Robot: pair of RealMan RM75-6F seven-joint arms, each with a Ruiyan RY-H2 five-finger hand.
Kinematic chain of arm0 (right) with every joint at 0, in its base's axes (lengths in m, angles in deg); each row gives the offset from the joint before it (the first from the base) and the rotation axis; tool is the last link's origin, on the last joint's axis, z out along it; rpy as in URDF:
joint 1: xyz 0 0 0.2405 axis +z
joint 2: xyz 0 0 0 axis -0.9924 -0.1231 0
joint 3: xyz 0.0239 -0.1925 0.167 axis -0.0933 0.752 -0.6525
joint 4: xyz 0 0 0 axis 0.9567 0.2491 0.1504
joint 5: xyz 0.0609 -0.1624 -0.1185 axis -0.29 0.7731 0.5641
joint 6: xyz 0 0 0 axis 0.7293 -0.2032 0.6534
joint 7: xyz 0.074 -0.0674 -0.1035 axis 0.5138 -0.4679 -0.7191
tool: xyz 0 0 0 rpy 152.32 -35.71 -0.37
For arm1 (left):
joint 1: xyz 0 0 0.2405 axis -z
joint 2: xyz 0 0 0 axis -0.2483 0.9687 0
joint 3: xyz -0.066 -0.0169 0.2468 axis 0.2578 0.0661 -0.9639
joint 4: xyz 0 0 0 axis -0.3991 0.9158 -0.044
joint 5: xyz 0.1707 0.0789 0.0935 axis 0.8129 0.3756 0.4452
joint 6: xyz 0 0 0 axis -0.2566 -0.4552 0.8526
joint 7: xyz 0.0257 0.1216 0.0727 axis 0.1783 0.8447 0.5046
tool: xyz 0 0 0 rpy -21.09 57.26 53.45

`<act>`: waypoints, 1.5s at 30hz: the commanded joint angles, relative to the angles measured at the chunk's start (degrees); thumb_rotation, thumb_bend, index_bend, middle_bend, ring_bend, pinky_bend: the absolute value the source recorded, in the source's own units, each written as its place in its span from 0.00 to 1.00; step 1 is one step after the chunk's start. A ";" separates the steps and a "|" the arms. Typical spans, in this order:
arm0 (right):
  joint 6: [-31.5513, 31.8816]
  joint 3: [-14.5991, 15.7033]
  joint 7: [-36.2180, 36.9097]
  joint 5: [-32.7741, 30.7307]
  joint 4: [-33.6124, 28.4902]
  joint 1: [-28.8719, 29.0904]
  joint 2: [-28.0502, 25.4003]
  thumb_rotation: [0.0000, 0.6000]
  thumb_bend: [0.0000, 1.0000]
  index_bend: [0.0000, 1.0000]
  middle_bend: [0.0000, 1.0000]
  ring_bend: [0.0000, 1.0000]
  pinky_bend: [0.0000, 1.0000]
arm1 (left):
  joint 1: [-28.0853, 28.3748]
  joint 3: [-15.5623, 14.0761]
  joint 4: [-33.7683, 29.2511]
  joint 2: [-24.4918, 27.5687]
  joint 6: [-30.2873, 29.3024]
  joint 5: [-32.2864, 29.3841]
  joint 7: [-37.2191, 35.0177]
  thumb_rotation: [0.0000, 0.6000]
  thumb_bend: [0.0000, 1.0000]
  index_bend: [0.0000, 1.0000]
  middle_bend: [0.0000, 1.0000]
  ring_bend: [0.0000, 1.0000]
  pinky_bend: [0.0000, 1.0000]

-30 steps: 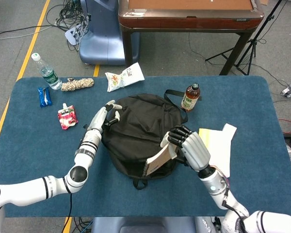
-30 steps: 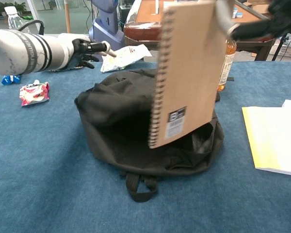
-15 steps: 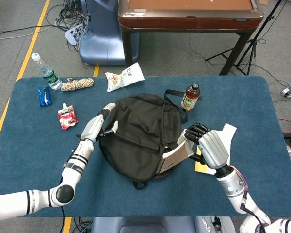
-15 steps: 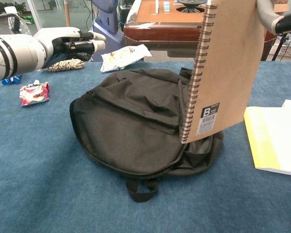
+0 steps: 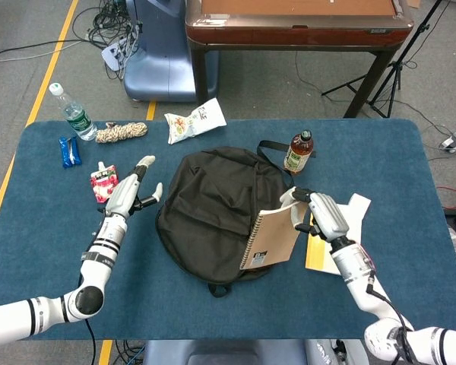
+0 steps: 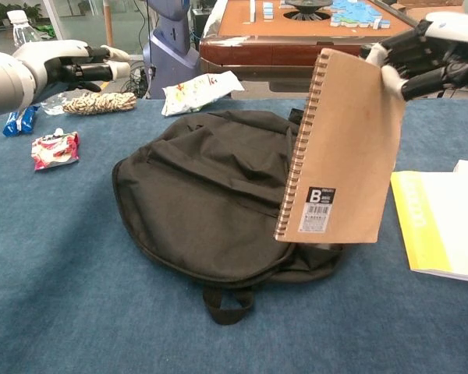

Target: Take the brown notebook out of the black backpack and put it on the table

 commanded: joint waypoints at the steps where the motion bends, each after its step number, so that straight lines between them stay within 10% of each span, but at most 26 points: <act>1: -5.72 -2.87 -1.07 -6.58 2.88 3.84 2.01 1.00 0.68 0.05 0.01 0.04 0.12 | -0.37 -0.22 0.67 0.31 -0.06 -0.02 -0.11 0.58 0.42 0.03 0.00 0.00 0.05; 13: -1.31 -6.11 -7.71 -6.89 8.34 6.34 5.51 1.00 0.61 0.00 0.00 0.00 0.00 | -3.51 -1.05 1.89 3.30 -0.44 3.32 -2.57 0.58 0.40 0.03 0.00 0.00 0.05; 17: 3.64 -3.39 -10.40 -0.78 6.59 3.35 2.95 1.00 0.61 0.00 0.00 0.00 0.00 | -5.27 -1.51 2.59 5.34 -0.43 5.87 -4.19 0.59 0.40 0.03 0.00 0.00 0.05; 22: 8.08 -0.32 -12.69 3.10 3.88 -1.04 -1.60 1.00 0.61 0.07 0.12 0.05 0.04 | -8.11 -2.56 2.83 7.75 -1.44 9.13 -6.32 1.00 0.40 0.04 0.00 0.00 0.05; 29: 12.04 4.97 -11.99 7.90 2.17 -7.91 -8.43 1.00 0.61 0.30 0.26 0.19 0.21 | -14.27 -7.01 1.89 10.97 -4.96 17.22 -9.33 1.00 0.40 0.11 0.00 0.00 0.05; 45: 18.17 12.93 -8.25 16.47 5.23 -19.26 -13.80 1.00 0.61 0.32 0.27 0.20 0.22 | -30.53 -18.07 1.95 12.58 -23.96 37.41 -12.61 1.00 0.40 0.18 0.00 0.00 0.05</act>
